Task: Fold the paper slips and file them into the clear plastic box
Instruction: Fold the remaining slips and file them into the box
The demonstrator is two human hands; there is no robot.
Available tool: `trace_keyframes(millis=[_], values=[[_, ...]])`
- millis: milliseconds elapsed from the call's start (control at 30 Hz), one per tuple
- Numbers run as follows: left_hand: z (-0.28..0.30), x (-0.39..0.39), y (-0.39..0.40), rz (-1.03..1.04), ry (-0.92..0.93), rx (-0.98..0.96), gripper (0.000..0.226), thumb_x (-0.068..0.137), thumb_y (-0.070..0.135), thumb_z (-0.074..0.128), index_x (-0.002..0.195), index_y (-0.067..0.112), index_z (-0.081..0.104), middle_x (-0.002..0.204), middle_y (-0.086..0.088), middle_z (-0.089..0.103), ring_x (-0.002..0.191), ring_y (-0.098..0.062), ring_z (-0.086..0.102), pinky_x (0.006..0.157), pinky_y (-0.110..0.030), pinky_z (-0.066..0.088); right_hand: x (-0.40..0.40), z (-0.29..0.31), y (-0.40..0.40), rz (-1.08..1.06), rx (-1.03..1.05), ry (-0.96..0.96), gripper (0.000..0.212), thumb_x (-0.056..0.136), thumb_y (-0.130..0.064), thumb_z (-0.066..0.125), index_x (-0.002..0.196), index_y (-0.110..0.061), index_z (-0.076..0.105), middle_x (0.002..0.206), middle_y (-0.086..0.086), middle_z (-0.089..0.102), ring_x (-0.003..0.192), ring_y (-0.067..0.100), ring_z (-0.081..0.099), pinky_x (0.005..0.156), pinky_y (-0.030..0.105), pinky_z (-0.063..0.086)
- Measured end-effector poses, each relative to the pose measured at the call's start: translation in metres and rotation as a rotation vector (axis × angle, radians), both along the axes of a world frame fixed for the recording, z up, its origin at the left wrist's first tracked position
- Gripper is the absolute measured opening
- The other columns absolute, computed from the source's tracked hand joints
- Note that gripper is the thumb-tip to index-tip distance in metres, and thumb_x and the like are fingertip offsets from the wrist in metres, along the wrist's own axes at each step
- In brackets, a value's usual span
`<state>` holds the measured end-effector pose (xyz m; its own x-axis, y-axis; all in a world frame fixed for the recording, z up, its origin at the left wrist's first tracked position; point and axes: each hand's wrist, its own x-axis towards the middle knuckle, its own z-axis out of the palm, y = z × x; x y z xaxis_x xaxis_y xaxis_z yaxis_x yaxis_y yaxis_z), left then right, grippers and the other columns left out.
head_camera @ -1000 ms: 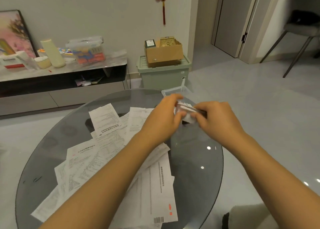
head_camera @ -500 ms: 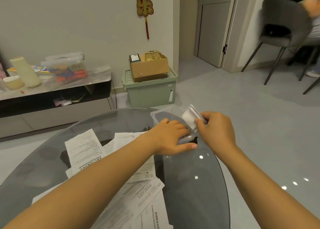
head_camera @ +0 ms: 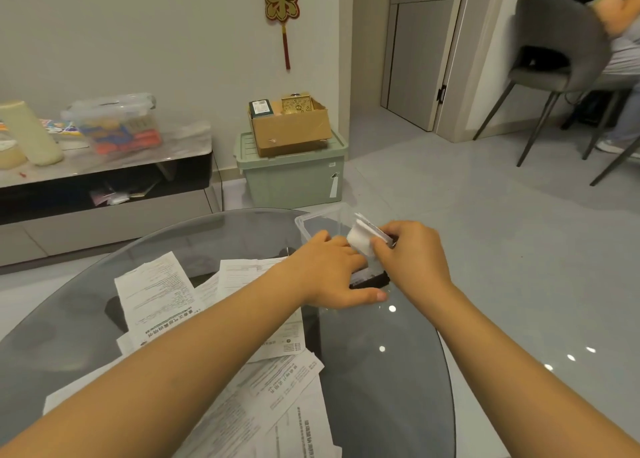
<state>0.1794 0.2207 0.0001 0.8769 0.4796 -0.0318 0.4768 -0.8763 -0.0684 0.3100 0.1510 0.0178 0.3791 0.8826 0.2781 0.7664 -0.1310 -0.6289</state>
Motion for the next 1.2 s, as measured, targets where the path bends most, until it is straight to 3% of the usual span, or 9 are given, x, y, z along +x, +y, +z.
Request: trace_keyframes(millis=[233,300,400,500,600,700,833,1067,1200], values=[[0.009,-0.008,-0.013,0.026,-0.070,0.014,0.079,0.068,0.078,0.005,0.093,0.026,0.059,0.080,0.007,0.060,0.084,-0.014,0.046,0.085,-0.034,0.032,-0.021,0.004,0.013,-0.086,-0.297,-0.301,0.026,0.081,0.003,0.047,0.060,-0.011,0.041,0.067,0.000,0.033,0.063,0.020,0.041,0.054,0.027,0.032],[0.010,-0.008,-0.013,0.031,-0.095,-0.009,0.068,0.073,0.076,0.013,0.087,0.026,0.056,0.076,0.008,0.056,0.083,-0.013,0.046,0.085,-0.034,0.032,-0.022,0.009,0.018,-0.096,-0.357,-0.361,0.020,0.080,0.003,0.048,0.068,-0.013,0.048,0.064,-0.001,0.037,0.064,0.021,0.045,0.055,0.025,0.033],[0.010,-0.006,-0.011,0.046,-0.102,-0.066,0.043,0.083,0.070,0.031,0.084,0.031,0.047,0.074,0.010,0.049,0.085,-0.014,0.044,0.087,-0.035,0.031,-0.023,0.018,0.018,-0.088,-0.421,-0.525,0.012,0.083,-0.008,0.050,0.082,-0.019,0.053,0.088,0.000,0.058,0.095,0.023,0.056,0.072,0.027,0.036],[0.013,-0.004,-0.007,0.076,-0.055,-0.098,0.036,0.086,0.065,0.041,0.096,0.032,0.052,0.071,0.014,0.041,0.087,-0.014,0.039,0.087,-0.033,0.027,-0.019,0.016,0.020,-0.048,-0.527,-0.630,0.017,0.086,-0.019,0.049,0.101,-0.020,0.057,0.116,0.002,0.050,0.115,0.022,0.041,0.087,0.030,0.032],[0.010,0.000,-0.006,0.102,-0.111,-0.089,0.056,0.081,0.073,0.035,0.096,0.024,0.055,0.076,0.014,0.045,0.089,-0.013,0.039,0.086,-0.032,0.027,-0.014,0.014,0.020,-0.036,-0.557,-0.485,0.021,0.089,-0.020,0.048,0.107,-0.015,0.058,0.122,0.004,0.040,0.118,0.023,0.034,0.083,0.030,0.033],[0.003,0.001,-0.005,0.103,-0.246,-0.083,0.080,0.069,0.079,0.025,0.113,0.019,0.054,0.111,0.005,0.055,0.105,-0.016,0.046,0.093,-0.032,0.032,-0.005,0.011,0.024,-0.098,-0.487,-0.223,0.023,0.089,-0.019,0.054,0.107,-0.005,0.056,0.111,0.009,0.043,0.110,0.027,0.047,0.075,0.032,0.039],[0.005,0.003,-0.004,0.059,-0.065,-0.068,0.072,0.085,0.070,0.034,0.144,0.029,0.031,0.151,0.006,0.032,0.132,-0.016,0.035,0.103,-0.035,0.025,0.005,0.004,0.029,-0.075,-0.479,-0.086,0.019,0.081,-0.021,0.065,0.094,-0.008,0.068,0.086,0.007,0.058,0.077,0.025,0.056,0.057,0.024,0.039],[0.015,0.011,-0.007,0.071,0.243,0.006,0.070,0.088,0.071,0.018,0.147,0.035,0.022,0.156,0.006,0.019,0.138,-0.019,0.021,0.106,-0.040,0.021,0.018,0.010,0.005,0.002,-0.287,0.136,0.021,0.085,0.000,0.050,0.096,-0.014,0.061,0.094,0.002,0.055,0.082,0.019,0.055,0.067,0.027,0.045],[0.014,0.014,-0.013,0.088,0.130,-0.015,0.075,0.087,0.070,0.029,0.146,0.024,0.029,0.154,0.003,0.027,0.137,-0.019,0.027,0.107,-0.039,0.024,0.023,0.005,0.001,0.011,-0.251,0.202,0.019,0.087,-0.001,0.051,0.091,-0.017,0.060,0.097,0.003,0.062,0.083,0.017,0.057,0.071,0.026,0.044]])
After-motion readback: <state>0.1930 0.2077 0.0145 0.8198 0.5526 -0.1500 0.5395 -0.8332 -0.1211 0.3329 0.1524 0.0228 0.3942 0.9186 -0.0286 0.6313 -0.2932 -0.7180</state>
